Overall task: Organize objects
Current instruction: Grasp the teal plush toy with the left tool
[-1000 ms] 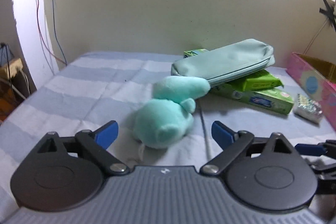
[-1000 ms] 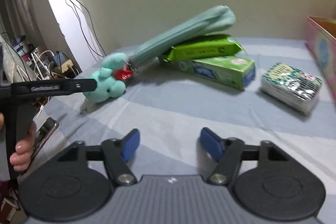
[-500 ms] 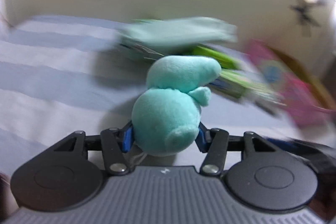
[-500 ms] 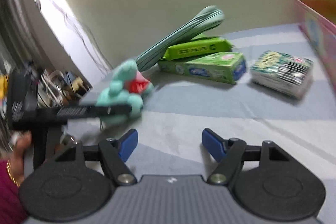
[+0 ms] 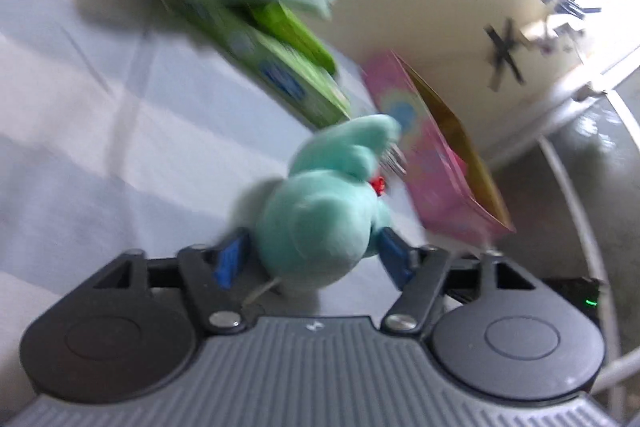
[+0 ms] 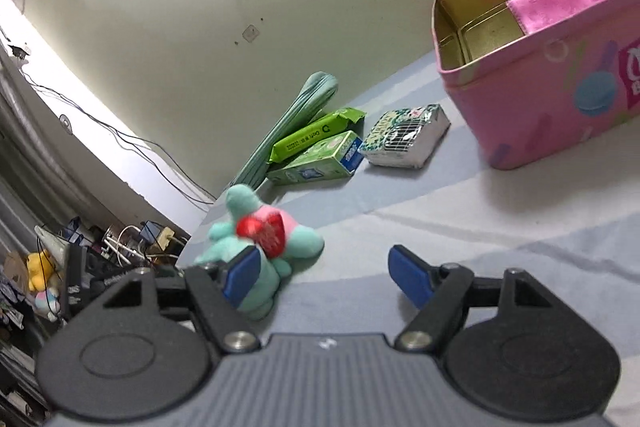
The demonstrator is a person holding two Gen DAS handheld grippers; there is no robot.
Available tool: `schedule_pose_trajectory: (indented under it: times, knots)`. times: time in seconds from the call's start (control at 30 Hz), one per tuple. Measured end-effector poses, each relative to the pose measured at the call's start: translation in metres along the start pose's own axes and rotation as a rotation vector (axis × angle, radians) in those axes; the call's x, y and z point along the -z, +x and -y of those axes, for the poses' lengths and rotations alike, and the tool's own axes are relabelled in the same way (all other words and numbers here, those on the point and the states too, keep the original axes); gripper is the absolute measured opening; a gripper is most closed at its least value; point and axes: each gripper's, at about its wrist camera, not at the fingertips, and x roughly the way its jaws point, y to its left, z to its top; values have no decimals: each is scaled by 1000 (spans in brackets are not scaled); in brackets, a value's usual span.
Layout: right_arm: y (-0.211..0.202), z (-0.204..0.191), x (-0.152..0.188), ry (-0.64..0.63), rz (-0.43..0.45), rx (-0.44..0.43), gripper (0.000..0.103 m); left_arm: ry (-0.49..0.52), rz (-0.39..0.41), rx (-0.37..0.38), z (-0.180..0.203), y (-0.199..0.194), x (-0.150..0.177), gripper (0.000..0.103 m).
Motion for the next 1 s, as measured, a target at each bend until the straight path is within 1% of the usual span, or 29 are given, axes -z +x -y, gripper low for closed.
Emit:
schedule_pose_trajectory:
  times: [0.03, 0.13, 0.17, 0.23, 0.27, 0.3, 0.33, 0.37, 0.47, 0.57, 0.6, 0.63, 0.67, 0.7, 0.73, 0.77, 0.83, 0.9, 1.0]
  knots:
    - [4, -4, -1, -19, -7, 2, 74, 22, 28, -38, 1, -7, -2, 78]
    - [19, -19, -3, -85, -29, -2, 74, 29, 73, -88, 0, -23, -3, 78]
    - [25, -24, -4, -107, -34, -4, 74, 25, 87, -99, 0, -27, -1, 78]
    - [39, -33, -9, -152, -51, -2, 74, 22, 102, -95, 1, -33, 1, 78]
    - [44, -36, -11, -166, -62, -3, 74, 20, 108, -88, 2, -36, 4, 81]
    - [50, -38, -15, -174, -74, -7, 74, 18, 116, -86, 4, -37, 5, 83]
    - [57, -40, -19, -176, -85, -14, 74, 17, 127, -89, 5, -38, 5, 88]
    - [61, -42, -23, -177, -95, -23, 74, 23, 143, -96, 7, -38, 4, 89]
    - [80, -49, -35, -165, -112, -49, 74, 69, 181, -145, 12, -28, -2, 95]
    - [99, -52, -42, -148, -138, -72, 74, 106, 189, -163, 10, -15, -8, 96]
    - [108, -53, -42, -142, -147, -65, 72, 111, 186, -162, 9, -12, -8, 94]
    - [118, -52, -40, -135, -167, -67, 67, 116, 178, -160, 8, -7, -8, 91]
    - [128, -49, -36, -124, -198, -79, 46, 123, 165, -158, 6, -2, -8, 78]
    - [138, -47, -31, -106, -242, -88, 36, 126, 143, -167, 3, 4, -8, 64]
    - [143, -43, -26, -72, -252, -103, 36, 122, 134, -194, 1, 8, -7, 64]
    - [142, -42, -24, -61, -237, -109, 34, 113, 139, -178, -2, 7, -7, 61]
    - [133, -47, -25, -101, -212, -113, 32, 119, 136, -148, -1, 2, -9, 59]
    - [119, -53, -28, -135, -175, -104, 32, 130, 141, -125, 9, -2, -10, 59]
    - [91, -58, -36, -178, -96, -85, 32, 193, 152, -106, 35, 1, -12, 59]
